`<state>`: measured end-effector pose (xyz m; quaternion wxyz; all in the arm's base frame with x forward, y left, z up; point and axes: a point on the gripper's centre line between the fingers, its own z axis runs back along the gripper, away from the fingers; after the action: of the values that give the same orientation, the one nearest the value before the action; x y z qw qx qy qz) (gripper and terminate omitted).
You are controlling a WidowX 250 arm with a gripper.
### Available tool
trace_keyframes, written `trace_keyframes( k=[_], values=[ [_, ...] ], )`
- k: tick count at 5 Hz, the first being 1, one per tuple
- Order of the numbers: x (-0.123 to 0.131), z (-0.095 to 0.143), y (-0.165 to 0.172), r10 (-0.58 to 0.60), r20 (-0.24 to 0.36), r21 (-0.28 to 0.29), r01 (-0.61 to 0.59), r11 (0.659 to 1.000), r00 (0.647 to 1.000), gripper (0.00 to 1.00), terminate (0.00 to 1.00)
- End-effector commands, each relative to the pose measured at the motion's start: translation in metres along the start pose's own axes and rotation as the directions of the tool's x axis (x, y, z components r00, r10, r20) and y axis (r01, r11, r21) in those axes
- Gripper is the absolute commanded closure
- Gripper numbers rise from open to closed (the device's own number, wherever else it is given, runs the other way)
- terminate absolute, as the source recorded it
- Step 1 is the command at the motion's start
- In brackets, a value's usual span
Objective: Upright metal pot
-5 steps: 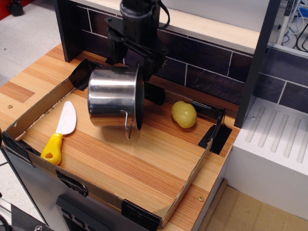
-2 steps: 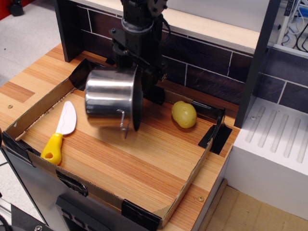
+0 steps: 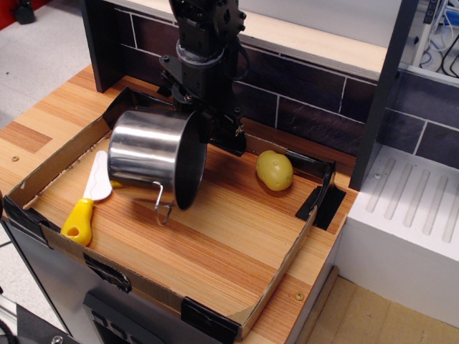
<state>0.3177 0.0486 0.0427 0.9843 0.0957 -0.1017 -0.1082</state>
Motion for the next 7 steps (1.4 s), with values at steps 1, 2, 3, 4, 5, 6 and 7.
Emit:
trace_keyframes(
  k=[1,2,3,4,5,6,7],
  values=[
    [-0.003,0.025,0.003,-0.005,0.087,-0.021,0.007,1.0,0.996,1.0,0.0],
    [-0.007,0.038,0.005,0.022,0.102,-0.178,-0.004,0.984,0.995,1.0,0.0],
    [-0.012,0.047,0.018,0.022,0.041,-0.436,-0.002,0.9,0.999,1.0,0.0],
    [-0.013,0.047,0.026,-0.017,0.027,-0.603,0.03,0.797,0.999,1.0,0.0],
    [-0.011,0.044,0.023,-0.076,0.054,-0.698,0.092,0.71,0.996,1.0,0.0],
    [-0.013,0.042,0.006,-0.117,0.107,-0.696,0.158,0.7,0.987,1.0,0.0],
    [-0.011,0.04,-0.014,-0.136,0.178,-0.657,0.221,0.721,0.975,1.0,0.0]
  ],
)
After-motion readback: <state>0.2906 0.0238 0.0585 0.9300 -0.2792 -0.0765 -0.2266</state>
